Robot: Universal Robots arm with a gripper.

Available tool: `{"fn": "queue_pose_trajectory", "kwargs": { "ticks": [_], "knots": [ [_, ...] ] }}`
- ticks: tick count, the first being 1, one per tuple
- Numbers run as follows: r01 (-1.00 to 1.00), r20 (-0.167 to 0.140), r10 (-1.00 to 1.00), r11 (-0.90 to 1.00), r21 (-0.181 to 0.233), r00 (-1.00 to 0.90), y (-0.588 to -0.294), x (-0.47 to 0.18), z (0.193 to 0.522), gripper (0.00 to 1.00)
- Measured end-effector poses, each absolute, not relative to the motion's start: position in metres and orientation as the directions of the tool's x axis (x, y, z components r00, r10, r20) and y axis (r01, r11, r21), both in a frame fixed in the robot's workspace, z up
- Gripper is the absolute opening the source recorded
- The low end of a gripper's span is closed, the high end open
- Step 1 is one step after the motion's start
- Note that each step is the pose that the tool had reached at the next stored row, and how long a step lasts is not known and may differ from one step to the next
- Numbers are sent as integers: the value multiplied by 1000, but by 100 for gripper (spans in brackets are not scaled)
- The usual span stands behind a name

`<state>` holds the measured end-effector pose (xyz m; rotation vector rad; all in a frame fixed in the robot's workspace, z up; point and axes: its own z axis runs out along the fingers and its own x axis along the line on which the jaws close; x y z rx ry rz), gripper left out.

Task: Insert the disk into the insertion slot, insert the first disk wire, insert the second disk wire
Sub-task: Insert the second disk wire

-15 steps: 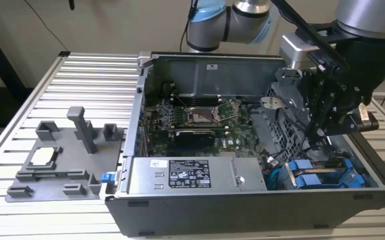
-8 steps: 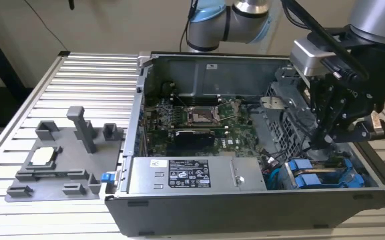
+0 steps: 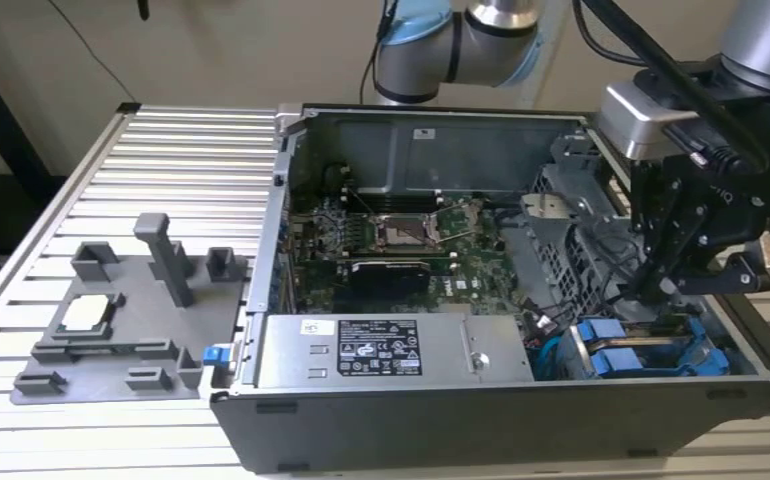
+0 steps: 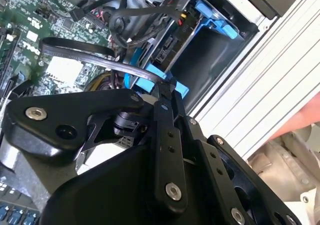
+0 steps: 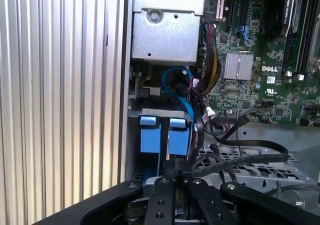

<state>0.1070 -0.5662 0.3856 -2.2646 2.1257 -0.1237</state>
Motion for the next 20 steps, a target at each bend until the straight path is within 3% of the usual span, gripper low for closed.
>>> {"fn": "queue_pose_trajectory", "kwargs": {
  "ticks": [10,18,20],
  "knots": [
    [-995,28,-998,-63,-74,61,-568,109,386,16],
    [-996,-96,-994,-42,-80,49,-568,109,386,16],
    [-996,-106,-993,-40,-77,48,-568,110,386,16]
  ]
}}
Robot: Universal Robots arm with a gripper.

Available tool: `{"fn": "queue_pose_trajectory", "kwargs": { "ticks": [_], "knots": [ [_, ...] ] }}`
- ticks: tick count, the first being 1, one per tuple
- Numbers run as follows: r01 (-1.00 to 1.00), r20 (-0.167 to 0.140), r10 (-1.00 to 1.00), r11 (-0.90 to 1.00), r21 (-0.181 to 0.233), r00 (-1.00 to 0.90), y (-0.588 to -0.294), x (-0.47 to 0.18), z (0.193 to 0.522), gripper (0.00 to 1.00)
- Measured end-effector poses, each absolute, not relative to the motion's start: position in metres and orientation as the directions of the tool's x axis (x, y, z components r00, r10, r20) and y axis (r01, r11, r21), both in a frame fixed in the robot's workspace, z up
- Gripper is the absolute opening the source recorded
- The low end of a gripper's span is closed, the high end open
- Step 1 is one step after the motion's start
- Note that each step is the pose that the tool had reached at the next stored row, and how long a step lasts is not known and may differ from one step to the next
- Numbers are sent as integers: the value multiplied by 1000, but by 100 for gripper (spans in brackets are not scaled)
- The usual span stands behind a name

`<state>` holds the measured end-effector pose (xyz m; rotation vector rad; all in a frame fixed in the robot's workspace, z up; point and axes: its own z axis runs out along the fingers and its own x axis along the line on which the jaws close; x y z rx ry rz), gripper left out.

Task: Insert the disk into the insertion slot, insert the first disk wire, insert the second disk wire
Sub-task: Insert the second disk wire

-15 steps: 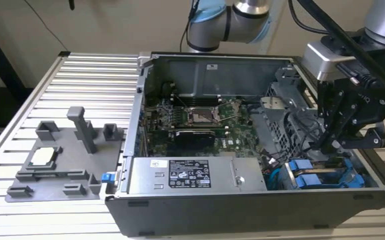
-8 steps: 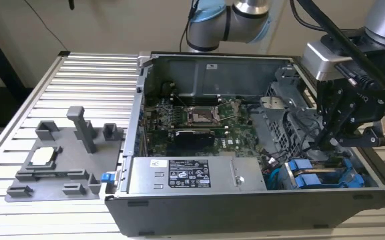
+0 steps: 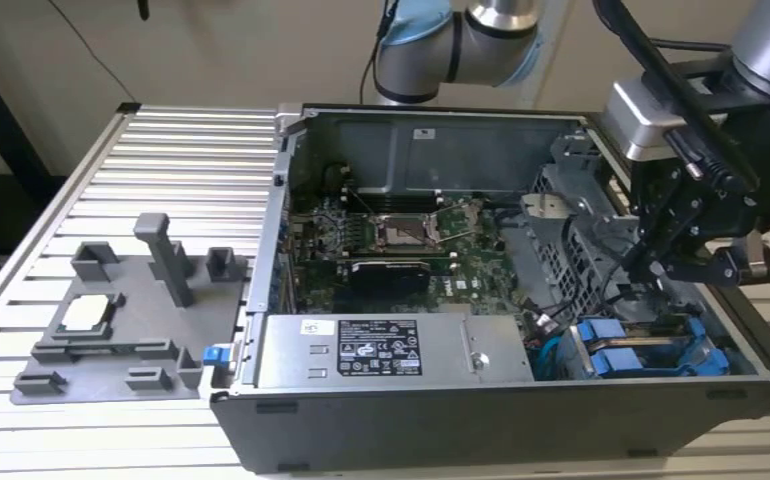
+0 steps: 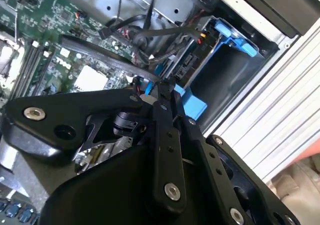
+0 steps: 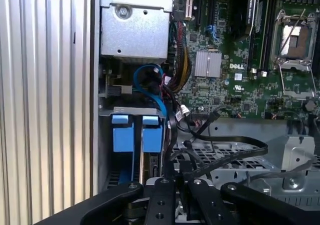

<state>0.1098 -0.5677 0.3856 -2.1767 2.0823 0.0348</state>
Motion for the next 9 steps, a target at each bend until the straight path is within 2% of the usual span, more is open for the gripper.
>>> {"fn": "queue_pose_trajectory", "kwargs": {
  "ticks": [9],
  "knots": [
    [-999,-110,-993,-40,34,36,-568,126,386,16]
  ]
}}
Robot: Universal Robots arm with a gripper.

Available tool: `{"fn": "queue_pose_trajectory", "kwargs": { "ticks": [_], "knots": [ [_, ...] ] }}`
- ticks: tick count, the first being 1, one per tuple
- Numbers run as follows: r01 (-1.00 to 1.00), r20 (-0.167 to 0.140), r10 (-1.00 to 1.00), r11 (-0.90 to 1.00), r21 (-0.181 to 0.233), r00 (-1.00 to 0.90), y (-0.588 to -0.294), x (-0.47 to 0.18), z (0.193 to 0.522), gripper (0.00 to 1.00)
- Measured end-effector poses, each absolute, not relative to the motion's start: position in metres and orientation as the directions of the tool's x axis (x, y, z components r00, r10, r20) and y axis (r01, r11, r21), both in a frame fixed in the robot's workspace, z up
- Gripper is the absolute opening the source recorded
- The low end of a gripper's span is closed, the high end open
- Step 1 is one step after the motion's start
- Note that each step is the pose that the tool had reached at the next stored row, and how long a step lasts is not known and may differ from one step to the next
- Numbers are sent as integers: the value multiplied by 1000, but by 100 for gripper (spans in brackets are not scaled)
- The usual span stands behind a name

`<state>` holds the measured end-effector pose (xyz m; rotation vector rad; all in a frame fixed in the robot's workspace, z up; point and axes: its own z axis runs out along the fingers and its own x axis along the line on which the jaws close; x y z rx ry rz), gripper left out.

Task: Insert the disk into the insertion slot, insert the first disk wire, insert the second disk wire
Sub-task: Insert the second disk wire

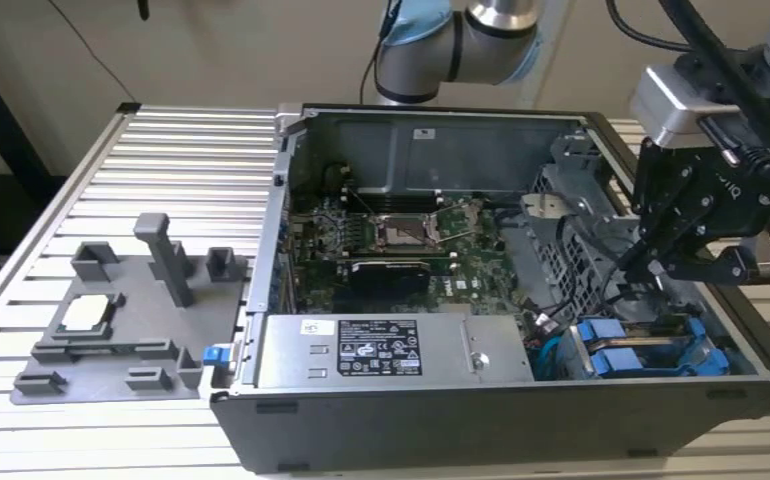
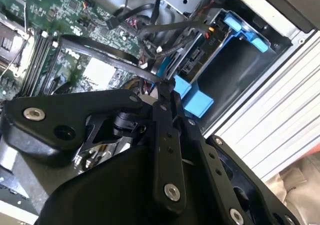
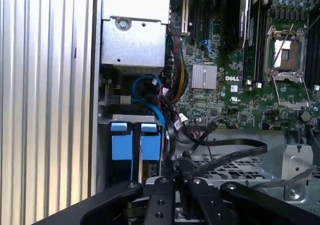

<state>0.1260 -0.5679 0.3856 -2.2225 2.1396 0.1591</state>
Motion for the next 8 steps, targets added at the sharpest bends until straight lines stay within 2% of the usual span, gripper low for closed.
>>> {"fn": "queue_pose_trajectory", "kwargs": {
  "ticks": [3,8],
  "knots": [
    [-997,-111,-993,-40,61,33,-569,133,386,16],
    [-996,-114,-993,-40,77,31,-574,142,385,16]
  ]
}}
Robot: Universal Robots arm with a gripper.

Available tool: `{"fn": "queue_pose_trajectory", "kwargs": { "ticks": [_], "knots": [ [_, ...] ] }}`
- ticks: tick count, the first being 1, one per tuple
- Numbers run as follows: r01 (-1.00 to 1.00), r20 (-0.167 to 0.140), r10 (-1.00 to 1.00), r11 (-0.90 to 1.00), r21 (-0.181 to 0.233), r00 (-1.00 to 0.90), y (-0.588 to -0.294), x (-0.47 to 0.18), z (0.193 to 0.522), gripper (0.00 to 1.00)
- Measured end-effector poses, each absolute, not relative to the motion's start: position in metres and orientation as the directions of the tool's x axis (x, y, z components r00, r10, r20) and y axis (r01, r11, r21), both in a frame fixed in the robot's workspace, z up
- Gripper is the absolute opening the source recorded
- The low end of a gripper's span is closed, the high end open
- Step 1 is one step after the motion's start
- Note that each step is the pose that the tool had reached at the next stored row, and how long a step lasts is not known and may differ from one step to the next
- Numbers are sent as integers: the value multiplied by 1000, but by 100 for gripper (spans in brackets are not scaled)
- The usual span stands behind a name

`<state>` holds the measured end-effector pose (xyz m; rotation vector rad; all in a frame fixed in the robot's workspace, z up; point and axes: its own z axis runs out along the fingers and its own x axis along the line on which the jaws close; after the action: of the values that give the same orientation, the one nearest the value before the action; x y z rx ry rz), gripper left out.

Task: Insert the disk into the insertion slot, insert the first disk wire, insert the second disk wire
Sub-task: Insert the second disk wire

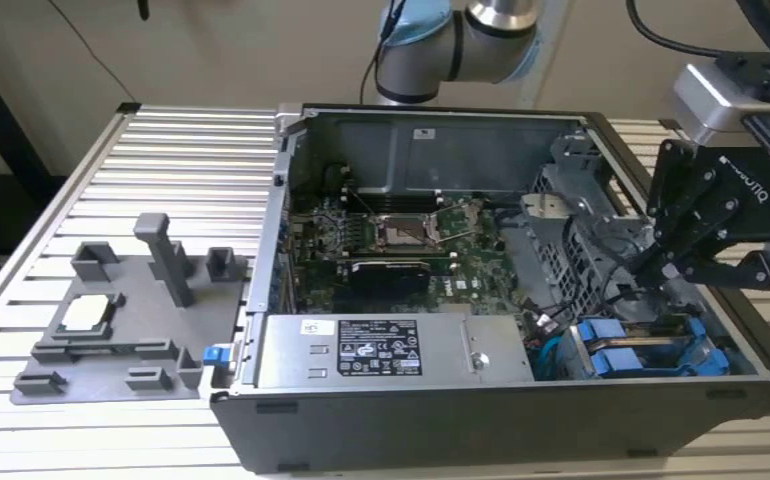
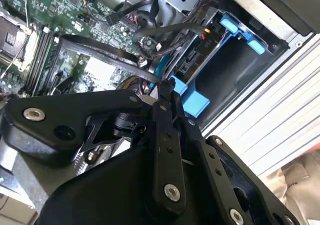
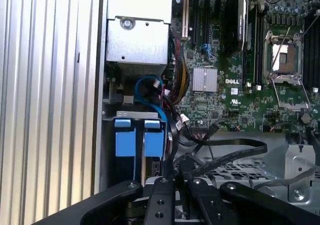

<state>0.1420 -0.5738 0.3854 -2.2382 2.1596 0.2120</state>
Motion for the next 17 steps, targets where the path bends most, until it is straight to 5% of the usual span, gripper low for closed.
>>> {"fn": "queue_pose_trajectory", "kwargs": {
  "ticks": [8,17],
  "knots": [
    [-996,-155,-987,-43,76,31,-588,146,383,16],
    [-996,-155,-987,-43,75,31,-588,146,381,16]
  ]
}}
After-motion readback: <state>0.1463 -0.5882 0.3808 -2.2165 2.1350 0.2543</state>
